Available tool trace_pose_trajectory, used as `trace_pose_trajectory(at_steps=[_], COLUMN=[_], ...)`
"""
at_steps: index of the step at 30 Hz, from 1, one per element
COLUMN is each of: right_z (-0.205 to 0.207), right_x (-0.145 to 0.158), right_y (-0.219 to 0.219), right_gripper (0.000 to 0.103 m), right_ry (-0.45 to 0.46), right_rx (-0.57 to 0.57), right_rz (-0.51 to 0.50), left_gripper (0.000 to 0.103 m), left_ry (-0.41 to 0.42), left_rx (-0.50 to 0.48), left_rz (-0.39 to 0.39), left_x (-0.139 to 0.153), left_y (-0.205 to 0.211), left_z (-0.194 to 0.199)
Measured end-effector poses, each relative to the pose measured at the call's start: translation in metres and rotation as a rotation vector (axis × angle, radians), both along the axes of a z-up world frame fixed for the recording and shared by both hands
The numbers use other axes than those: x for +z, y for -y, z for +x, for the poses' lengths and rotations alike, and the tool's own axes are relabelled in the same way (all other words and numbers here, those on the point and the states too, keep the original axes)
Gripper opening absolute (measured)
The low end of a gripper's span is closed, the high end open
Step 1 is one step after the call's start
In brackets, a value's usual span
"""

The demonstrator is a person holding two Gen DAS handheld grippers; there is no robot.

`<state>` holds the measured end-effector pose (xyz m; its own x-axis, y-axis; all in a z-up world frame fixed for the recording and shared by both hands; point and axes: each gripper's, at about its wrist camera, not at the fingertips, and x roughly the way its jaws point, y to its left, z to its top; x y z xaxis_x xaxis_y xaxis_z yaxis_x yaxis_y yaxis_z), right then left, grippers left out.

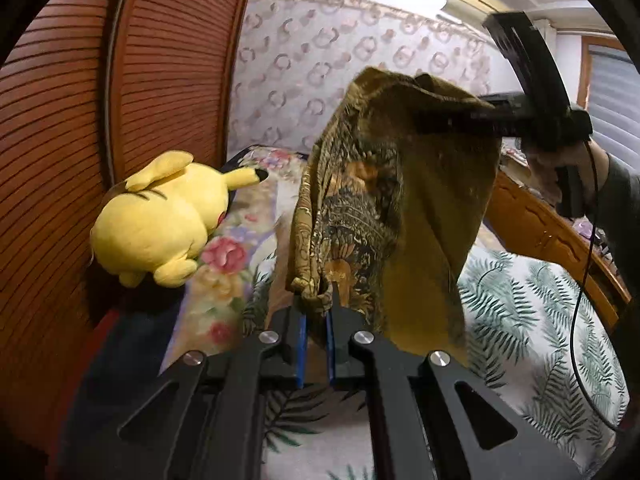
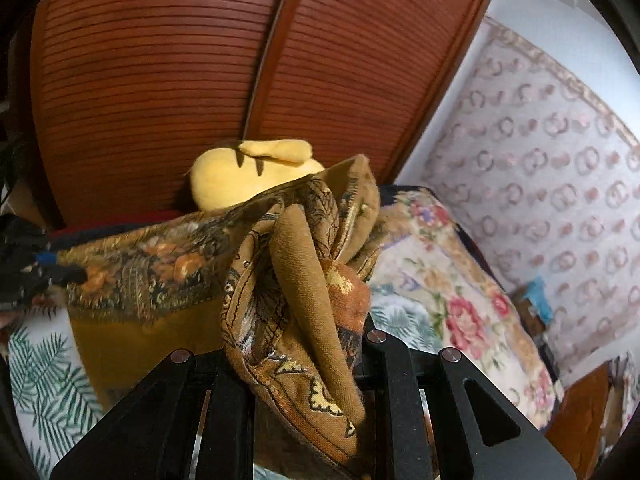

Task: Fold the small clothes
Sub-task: 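Lift the folded shirt with both tools and carry it toward the yellow plush toy, then lower the folded shirt onto the bed beside the plush toy and open both tools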

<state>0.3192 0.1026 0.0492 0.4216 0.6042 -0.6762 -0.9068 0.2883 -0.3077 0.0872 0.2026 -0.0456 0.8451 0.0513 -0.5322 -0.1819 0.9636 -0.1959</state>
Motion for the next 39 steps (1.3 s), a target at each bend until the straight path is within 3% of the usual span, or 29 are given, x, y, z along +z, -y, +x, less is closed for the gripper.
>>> trace_pose_trajectory(at_steps=[5,7,9,14,20,23,28,31,35,39], right_z=[0.013,0.019,0.028,0.047,0.046,0.033,0.013,0.004,0.001,-0.005], right_x=[-0.012,-0.012,-0.011,-0.011,-0.055,-0.081,-0.103,-0.113,-0.134,-0.135], right_y=[-0.024,-0.030,-0.030,-0.014,0.003,0.007,0.009,0.009,0.008,0.012], right_gripper=[0.018,0.033,0.053,0.057,0.057,0.057,0.056,0.056,0.057,0.057], right_ry=[-0.030,-0.052,-0.015,-0.075,-0.226,-0.277,-0.336,-0.359,-0.346,-0.334], right_rx=[0.010,-0.033,-0.138,-0.217,-0.212,-0.214,-0.198,-0.193,-0.220,-0.259], right_rz=[0.008,0.023,0.063,0.122,0.117,0.101,0.117,0.115,0.094,0.118], left_gripper=[0.004,0.004,0.004,0.004,0.007,0.014,0.041,0.052,0.053,0.053], left_ry=[-0.052,-0.066,-0.079,-0.092,-0.098,-0.094,-0.074,-0.056,-0.042,-0.027], left_rx=[0.021,0.023,0.028,0.036,0.030,0.025,0.035,0.036,0.040,0.032], left_rz=[-0.010,-0.024,-0.043,-0.033,-0.044,-0.036,-0.009,0.013,0.053,0.085], left_x=[-0.014,-0.020,-0.025,-0.024,-0.020,-0.015,-0.003,0.005,0.015,0.025], left_y=[-0.006,-0.008,-0.011,-0.008,-0.009,-0.009,-0.007,-0.003,0.005,0.014], left_z=[0.004,0.006,0.006,0.006,0.006,0.004,-0.004,-0.009,-0.015,-0.020])
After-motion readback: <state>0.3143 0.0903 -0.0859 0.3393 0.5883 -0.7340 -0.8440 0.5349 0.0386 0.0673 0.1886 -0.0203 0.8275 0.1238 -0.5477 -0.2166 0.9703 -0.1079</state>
